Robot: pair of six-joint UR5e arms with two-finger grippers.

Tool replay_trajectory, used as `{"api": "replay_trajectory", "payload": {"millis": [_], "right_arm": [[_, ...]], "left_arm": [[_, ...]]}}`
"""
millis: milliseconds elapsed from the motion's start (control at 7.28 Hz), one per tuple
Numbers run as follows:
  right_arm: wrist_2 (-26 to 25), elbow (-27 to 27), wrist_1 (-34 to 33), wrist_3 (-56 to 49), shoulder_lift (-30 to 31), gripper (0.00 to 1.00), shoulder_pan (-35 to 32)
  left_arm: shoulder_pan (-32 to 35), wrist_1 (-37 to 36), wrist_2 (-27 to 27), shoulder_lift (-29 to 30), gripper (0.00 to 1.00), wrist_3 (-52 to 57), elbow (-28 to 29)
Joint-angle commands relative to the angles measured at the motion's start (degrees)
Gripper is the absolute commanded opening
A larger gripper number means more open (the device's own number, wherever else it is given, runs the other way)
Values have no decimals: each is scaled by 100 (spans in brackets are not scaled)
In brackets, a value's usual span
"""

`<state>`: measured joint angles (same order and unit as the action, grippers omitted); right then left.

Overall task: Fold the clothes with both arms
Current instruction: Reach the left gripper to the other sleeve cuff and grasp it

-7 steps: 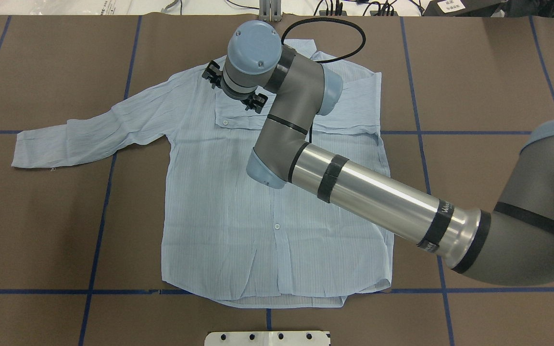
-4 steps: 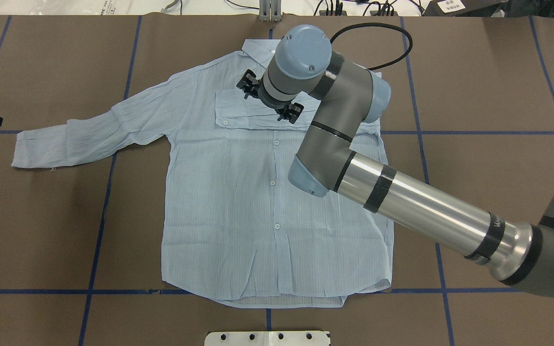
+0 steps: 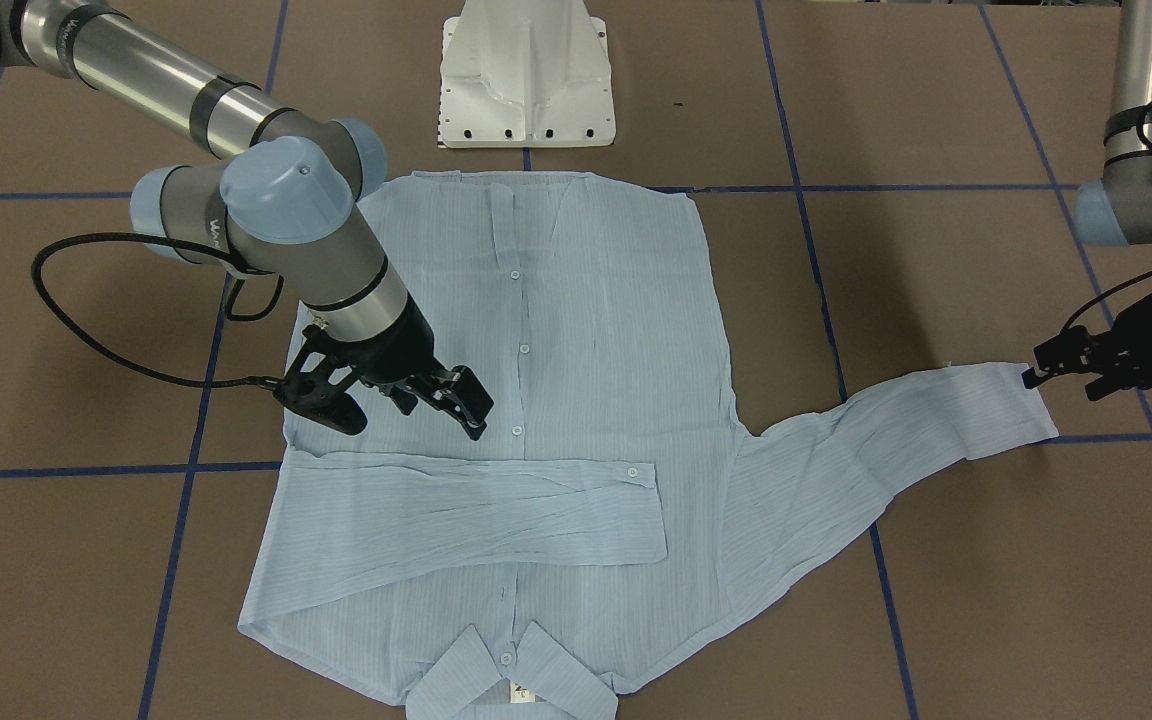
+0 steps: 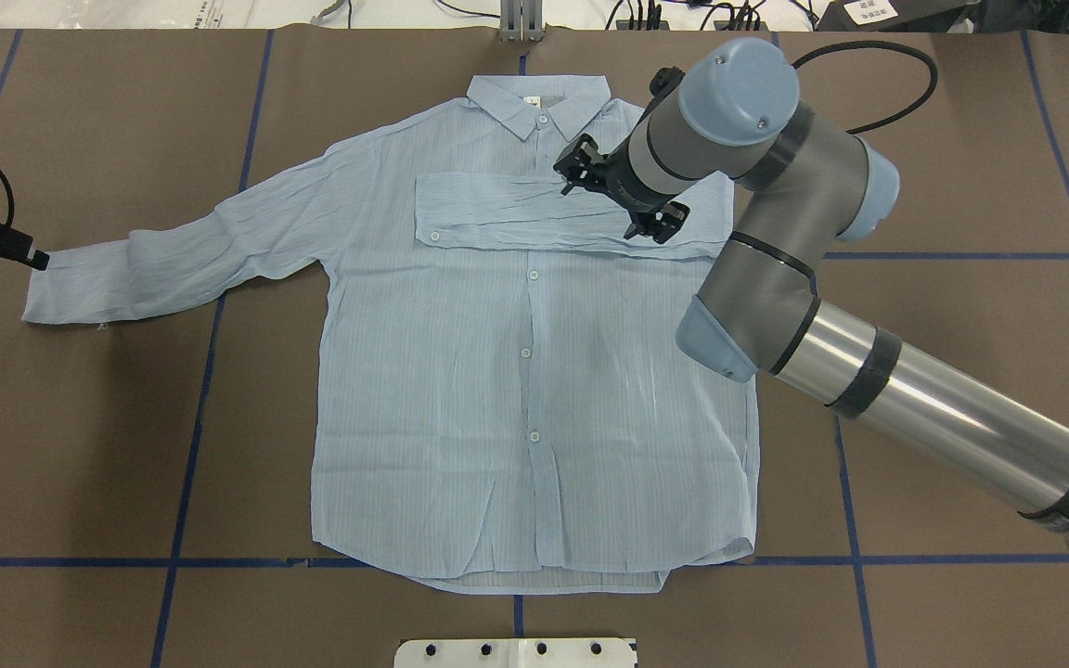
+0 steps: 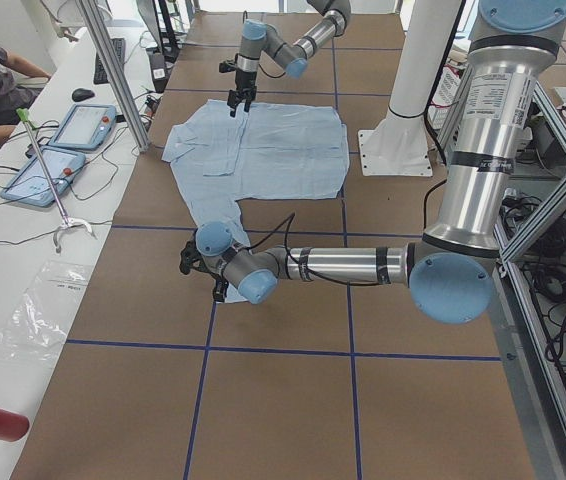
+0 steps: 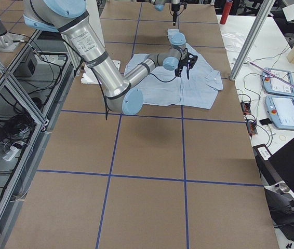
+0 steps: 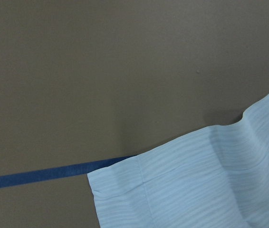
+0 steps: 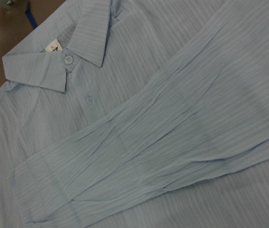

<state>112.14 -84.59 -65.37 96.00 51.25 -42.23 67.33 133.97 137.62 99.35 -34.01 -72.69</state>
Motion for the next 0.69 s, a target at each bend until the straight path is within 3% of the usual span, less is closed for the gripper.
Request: {"api": "replay_trajectory", "payload": {"millis": [0, 412, 549], "right_arm": [[1, -391, -10, -195, 421, 99, -31], [175, -775, -115, -256, 822, 99, -258], [203, -987, -255, -448, 947, 99, -303]], "left_arm": [[-36, 94, -60, -20, 100, -228, 54], [-254, 366, -104, -161, 99, -631, 89], [-351, 366, -113, -179, 93, -642, 106]]}}
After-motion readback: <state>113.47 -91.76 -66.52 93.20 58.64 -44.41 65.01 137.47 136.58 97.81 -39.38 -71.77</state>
